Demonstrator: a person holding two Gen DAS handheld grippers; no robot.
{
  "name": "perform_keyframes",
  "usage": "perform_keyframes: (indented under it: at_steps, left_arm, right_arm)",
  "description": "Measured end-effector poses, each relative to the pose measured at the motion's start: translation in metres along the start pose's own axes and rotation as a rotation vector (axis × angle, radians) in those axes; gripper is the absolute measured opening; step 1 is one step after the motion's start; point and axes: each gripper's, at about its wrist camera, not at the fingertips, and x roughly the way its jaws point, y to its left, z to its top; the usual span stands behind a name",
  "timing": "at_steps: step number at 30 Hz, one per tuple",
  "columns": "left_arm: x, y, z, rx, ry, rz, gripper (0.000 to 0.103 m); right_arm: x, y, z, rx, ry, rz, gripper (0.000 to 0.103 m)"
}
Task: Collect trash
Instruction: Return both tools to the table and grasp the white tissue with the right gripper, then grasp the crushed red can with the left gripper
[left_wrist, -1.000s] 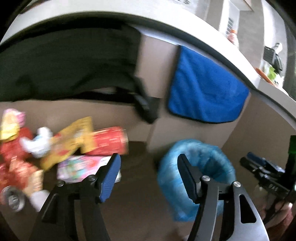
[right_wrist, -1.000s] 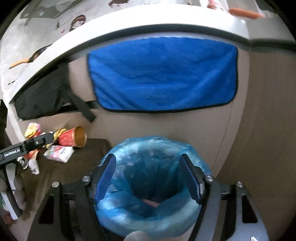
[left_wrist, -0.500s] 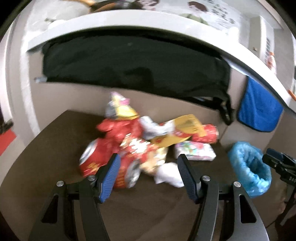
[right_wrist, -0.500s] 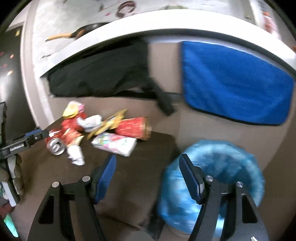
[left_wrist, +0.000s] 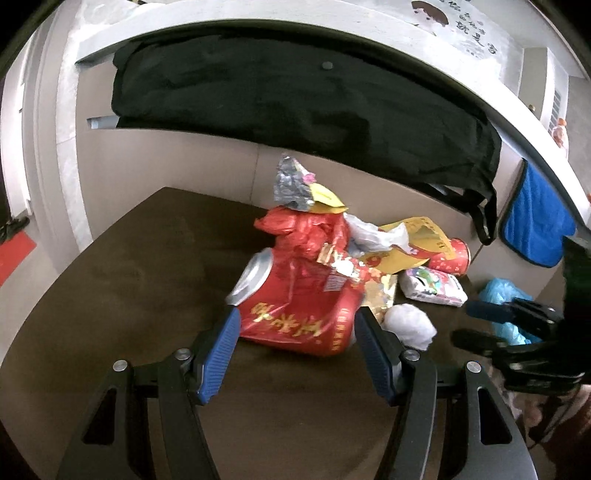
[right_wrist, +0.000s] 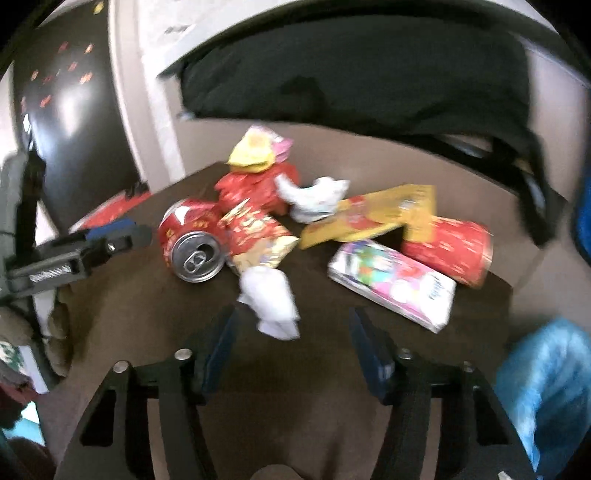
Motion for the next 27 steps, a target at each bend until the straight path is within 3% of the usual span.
perform_keyframes:
  at_steps: [9,11,12,17,22,27]
  left_arm:
    - [0.009,0.006,-0.001,-0.021,0.028,-0.031,0.065]
    - [0.011,0.002,-0.001,-0.010,0.034,-0.039,0.065]
    - [0.011,0.000,0.000,-0.001,0.035,-0.041,0.065]
    - [0.013,-0.004,0.003,-0.006,0.027,-0.036,0.065]
    - [0.016,0.010,0.004,-0.081,0.016,0.015,0.065]
    - [0.032,0.032,0.010,-0.173,0.036,0.005,0.065]
  right_arm:
    - [0.057,0.017,0.018,-0.011,0.106,0.073,0.044]
    - [0.061,0.017,0.018,-0.018,0.120,0.084,0.027]
    - [0.061,0.016,0.018,-0.018,0.125,0.093,0.025]
    - [0.040,0.007,0.007,0.013,0.093,0.113,0.022]
    - [0.016,-0.011,-0.007,0.077,0.069,0.093,0.022]
    - [-0.002,-0.022,-0.024,0.113,0.051,0.067,0.022]
